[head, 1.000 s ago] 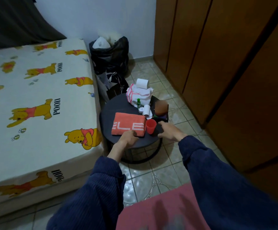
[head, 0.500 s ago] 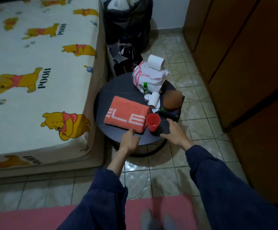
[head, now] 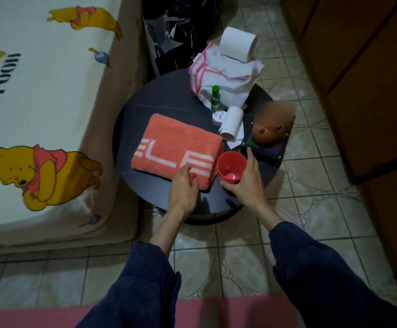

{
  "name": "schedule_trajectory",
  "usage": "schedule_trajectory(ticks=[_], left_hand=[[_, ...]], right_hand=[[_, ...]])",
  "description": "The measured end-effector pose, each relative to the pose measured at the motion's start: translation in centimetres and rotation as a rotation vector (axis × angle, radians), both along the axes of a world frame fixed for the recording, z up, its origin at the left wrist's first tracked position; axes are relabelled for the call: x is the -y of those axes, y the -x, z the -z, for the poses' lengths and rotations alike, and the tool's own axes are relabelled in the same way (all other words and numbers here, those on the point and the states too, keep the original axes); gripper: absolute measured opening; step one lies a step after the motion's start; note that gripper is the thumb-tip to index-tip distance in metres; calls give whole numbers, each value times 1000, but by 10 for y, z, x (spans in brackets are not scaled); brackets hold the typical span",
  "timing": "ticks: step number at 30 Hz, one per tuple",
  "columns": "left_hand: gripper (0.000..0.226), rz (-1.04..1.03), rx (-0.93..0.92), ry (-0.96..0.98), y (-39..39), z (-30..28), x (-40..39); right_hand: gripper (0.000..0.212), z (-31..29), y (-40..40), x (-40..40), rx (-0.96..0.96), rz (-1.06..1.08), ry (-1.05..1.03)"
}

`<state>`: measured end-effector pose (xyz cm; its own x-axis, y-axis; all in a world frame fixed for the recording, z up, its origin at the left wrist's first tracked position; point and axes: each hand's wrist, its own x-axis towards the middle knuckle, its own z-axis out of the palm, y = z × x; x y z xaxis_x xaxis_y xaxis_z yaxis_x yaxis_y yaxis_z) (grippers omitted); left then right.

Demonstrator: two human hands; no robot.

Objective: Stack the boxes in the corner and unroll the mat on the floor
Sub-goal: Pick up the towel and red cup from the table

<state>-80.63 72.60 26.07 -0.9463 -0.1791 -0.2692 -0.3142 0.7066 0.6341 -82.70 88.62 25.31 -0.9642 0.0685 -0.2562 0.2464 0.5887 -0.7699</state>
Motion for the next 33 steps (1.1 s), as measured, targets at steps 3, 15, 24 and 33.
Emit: schedule_trajectory(ticks=[3,15,24,33], left_hand=[[54,131,-36,159,19,24,-2],[63,253,-55,385,11,69,-18],[40,126,-111,243,6,41,-16],[83,-248,215,31,63,51,73]], right_hand=[[114,20,6,0,-32,62,74],[87,35,2,-3,-182,290,215],[89,29,4,-13,-201,358,127],[91,34,5,-7,-214,355,92]])
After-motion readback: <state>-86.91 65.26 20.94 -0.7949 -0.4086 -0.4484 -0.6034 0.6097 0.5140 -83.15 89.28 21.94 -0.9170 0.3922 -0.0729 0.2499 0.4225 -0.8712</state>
